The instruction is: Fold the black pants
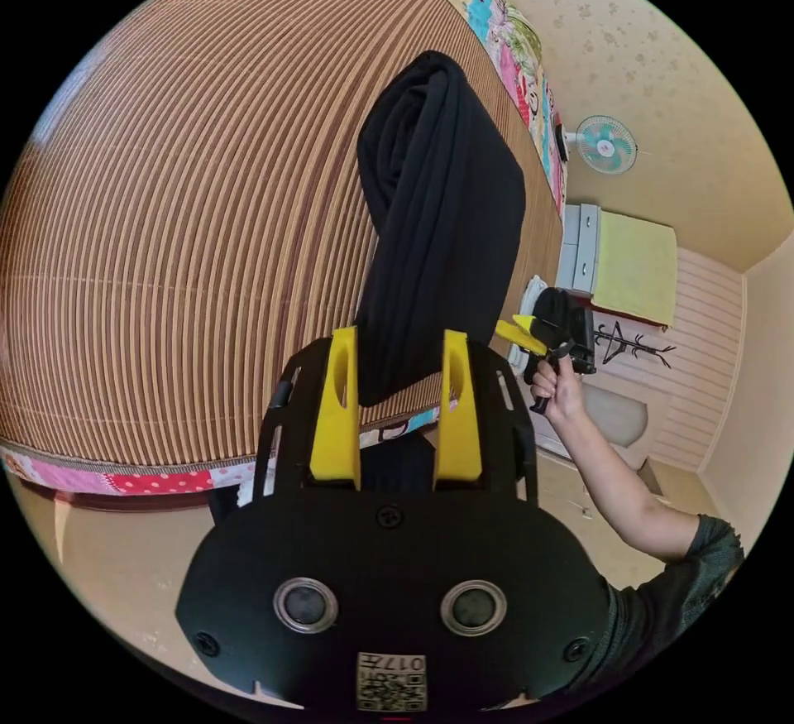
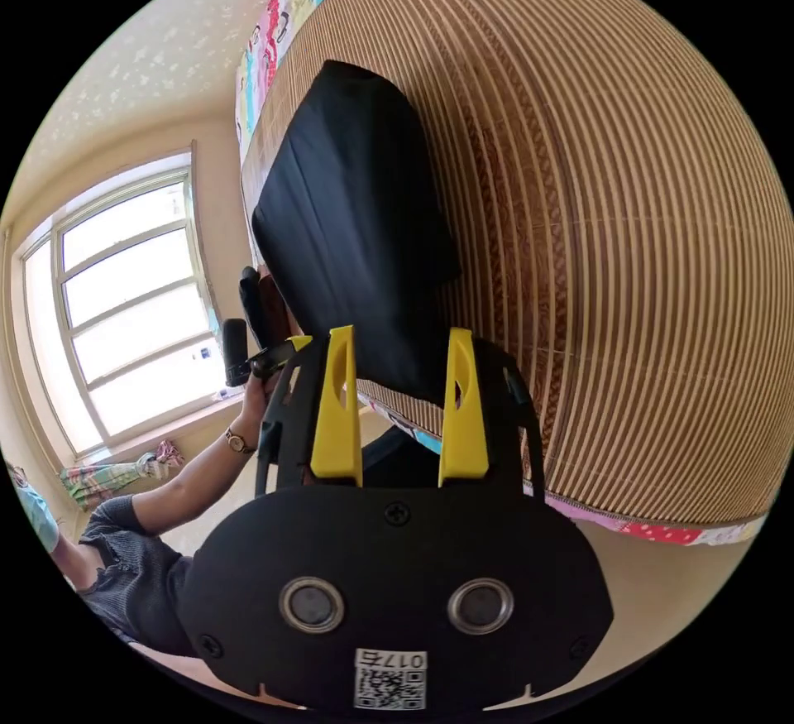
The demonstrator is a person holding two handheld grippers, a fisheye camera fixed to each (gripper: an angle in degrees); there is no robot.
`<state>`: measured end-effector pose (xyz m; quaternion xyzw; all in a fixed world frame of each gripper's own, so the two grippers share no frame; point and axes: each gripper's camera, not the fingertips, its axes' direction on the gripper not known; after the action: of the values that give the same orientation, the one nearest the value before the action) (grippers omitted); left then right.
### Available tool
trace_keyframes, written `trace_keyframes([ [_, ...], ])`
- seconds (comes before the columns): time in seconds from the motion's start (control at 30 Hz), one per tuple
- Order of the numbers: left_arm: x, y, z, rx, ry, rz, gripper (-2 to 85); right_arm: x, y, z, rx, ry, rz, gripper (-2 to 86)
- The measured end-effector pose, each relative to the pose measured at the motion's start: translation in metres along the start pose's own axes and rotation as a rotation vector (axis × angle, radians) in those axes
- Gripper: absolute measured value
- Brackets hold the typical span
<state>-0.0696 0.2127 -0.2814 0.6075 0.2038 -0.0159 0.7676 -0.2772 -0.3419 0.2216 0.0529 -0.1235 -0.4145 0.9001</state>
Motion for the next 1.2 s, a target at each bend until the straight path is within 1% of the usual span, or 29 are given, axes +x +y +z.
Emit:
trace_keyframes([
  [0.03, 0.001, -0.003, 0.006, -0.022, -0.002, 0.000, 13.5, 0.001, -0.009, 0.008, -0.052, -0.008, 0.012, 11.5],
  [0.1, 0.007, -0.006, 0.012, -0.042, -0.038, -0.037, 11.4, -0.006, -0.019, 0.006, -0.086, 0.018, 0.025, 8.2],
  [0.13, 0.010, -0.006, 0.009, -0.042, -0.041, -0.037, 10.5, -0.019, -0.023, -0.003, -0.080, 0.018, -0.008, 6.1],
  [0.17, 0.021, -0.004, -0.001, -0.023, -0.001, -0.008, 8.2, -0.039, -0.023, -0.019, -0.036, -0.023, -0.088, 5.0],
  [0.2, 0.037, 0.002, -0.018, 0.038, 0.077, 0.044, 5.2, -0.049, -0.023, -0.029, -0.007, -0.061, -0.133, 4.4],
  [0.23, 0.046, 0.005, -0.029, 0.078, 0.124, 0.074, 5.2, -0.070, -0.021, -0.051, 0.061, -0.122, -0.212, 3.9],
  [0.27, 0.066, 0.012, -0.052, 0.157, 0.195, 0.127, 5.0, -0.090, -0.018, -0.073, 0.132, -0.138, -0.281, 3.5],
  [0.3, 0.086, 0.019, -0.075, 0.233, 0.223, 0.176, 5.0, -0.098, -0.017, -0.083, 0.164, -0.130, -0.310, 3.3],
  [0.33, 0.095, 0.022, -0.086, 0.269, 0.224, 0.198, 4.9, -0.109, -0.018, -0.097, 0.213, -0.092, -0.346, 3.1],
  [0.4, 0.112, 0.030, -0.107, 0.365, 0.170, 0.232, 5.1, -0.109, -0.028, -0.101, 0.220, 0.007, -0.348, 3.0],
  [0.43, 0.111, 0.028, -0.105, 0.364, 0.148, 0.218, 5.2, -0.097, -0.041, -0.092, 0.175, 0.103, -0.314, 3.1],
  [0.47, 0.101, 0.022, -0.090, 0.317, 0.094, 0.151, 5.6, -0.076, -0.055, -0.078, 0.108, 0.193, -0.236, 3.6],
  [0.5, 0.081, 0.012, -0.065, 0.208, 0.042, 0.035, 6.4, -0.062, -0.062, -0.069, 0.060, 0.232, -0.187, 3.8],
  [0.53, 0.070, 0.009, -0.051, 0.143, 0.016, -0.022, 6.7, -0.036, -0.072, -0.055, -0.043, 0.272, -0.092, 4.6],
  [0.57, 0.052, 0.009, -0.027, 0.035, -0.042, -0.111, 7.5, -0.017, -0.077, -0.051, -0.107, 0.242, -0.038, 5.8],
  [0.6, 0.037, 0.016, -0.015, -0.016, -0.077, -0.169, 8.9, -0.011, -0.077, -0.055, -0.100, 0.207, -0.037, 6.7],
  [0.63, 0.032, 0.020, -0.014, -0.017, -0.064, -0.181, 9.7, -0.007, -0.074, -0.067, -0.044, 0.142, -0.065, 8.1],
  [0.67, 0.024, 0.031, -0.018, 0.024, 0.003, -0.199, 11.3, -0.005, -0.072, -0.082, 0.024, 0.097, -0.105, 9.5],
  [0.7, 0.019, 0.041, -0.029, 0.101, 0.079, -0.194, 12.2, -0.005, -0.071, -0.088, 0.048, 0.086, -0.118, 10.2],
  [0.73, 0.018, 0.046, -0.035, 0.146, 0.115, -0.180, 12.4, -0.002, -0.074, -0.098, 0.078, 0.077, -0.133, 11.5],
  [0.8, 0.014, 0.054, -0.052, 0.266, 0.182, -0.132, 13.0, 0.004, -0.085, -0.104, 0.071, 0.049, -0.153, 14.3],
  [0.87, 0.008, 0.047, -0.055, 0.276, 0.189, -0.135, 14.5, 0.014, -0.109, -0.103, 0.033, -0.017, -0.168, 18.0],
  [0.93, 0.004, 0.034, -0.054, 0.281, 0.230, -0.127, 16.7, 0.017, -0.127, -0.100, -0.002, -0.040, -0.197, 19.4],
  [1.07, 0.013, -0.001, -0.057, 0.309, 0.285, -0.097, 18.5, 0.023, -0.161, -0.083, -0.114, -0.002, -0.246, 20.9],
  [1.1, 0.019, -0.011, -0.054, 0.297, 0.287, -0.084, 18.7, 0.024, -0.163, -0.083, -0.116, 0.026, -0.248, 20.9],
  [1.13, 0.023, -0.017, -0.052, 0.280, 0.274, -0.076, 18.7, 0.026, -0.165, -0.083, -0.140, 0.074, -0.274, 19.3],
  [1.2, 0.041, -0.027, -0.041, 0.232, 0.172, -0.024, 17.8, 0.033, -0.162, -0.088, -0.138, -0.012, -0.323, 18.3],
])
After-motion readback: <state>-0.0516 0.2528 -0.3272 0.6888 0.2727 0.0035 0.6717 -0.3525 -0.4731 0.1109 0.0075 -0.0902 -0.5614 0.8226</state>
